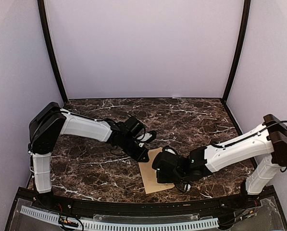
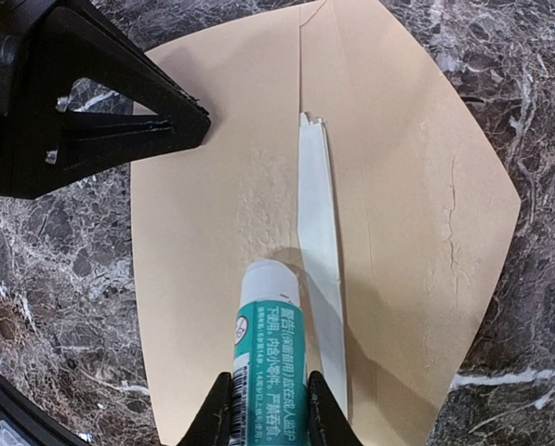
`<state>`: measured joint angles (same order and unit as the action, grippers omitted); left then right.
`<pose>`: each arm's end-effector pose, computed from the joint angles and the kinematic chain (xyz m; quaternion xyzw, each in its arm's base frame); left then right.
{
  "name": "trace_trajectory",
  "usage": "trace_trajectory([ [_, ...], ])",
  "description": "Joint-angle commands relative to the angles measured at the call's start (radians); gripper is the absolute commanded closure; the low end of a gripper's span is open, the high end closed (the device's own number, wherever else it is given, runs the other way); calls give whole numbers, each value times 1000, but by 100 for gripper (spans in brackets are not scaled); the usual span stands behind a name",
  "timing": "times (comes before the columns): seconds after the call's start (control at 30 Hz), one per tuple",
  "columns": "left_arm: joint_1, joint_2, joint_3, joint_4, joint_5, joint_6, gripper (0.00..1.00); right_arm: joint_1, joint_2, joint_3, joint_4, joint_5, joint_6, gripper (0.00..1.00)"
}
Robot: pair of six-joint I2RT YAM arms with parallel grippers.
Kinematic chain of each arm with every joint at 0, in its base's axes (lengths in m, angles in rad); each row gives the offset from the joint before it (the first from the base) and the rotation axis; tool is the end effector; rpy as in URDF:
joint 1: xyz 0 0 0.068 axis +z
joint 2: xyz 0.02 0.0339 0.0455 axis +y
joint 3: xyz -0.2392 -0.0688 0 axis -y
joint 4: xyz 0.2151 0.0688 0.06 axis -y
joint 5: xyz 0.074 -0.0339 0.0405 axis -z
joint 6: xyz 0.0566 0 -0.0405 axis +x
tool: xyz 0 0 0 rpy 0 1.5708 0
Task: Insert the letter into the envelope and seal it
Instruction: Paint the envelope at the center of the board.
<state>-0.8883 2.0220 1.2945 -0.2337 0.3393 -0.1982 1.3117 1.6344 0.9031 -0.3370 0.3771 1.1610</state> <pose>0.2363 -0.3206 0.1261 0.3657 0.8677 -0.2908 0.1700 0.0961 0.2811 0.1423 -0.0252 0.9522 0.1711 0.2516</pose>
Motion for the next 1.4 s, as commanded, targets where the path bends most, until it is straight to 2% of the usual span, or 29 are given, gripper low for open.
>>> trace_trajectory([
  [0.0,-3,4,-8,-6,16,-7,93,-22,31,11,10,-29,-22,100],
  [1.2,-3,20,1,-18,11,-12,94,-137,122,60,69,-70,-121,100],
  [1.37,3,-18,14,-33,-18,2,94,-138,117,68,77,-81,-134,100],
])
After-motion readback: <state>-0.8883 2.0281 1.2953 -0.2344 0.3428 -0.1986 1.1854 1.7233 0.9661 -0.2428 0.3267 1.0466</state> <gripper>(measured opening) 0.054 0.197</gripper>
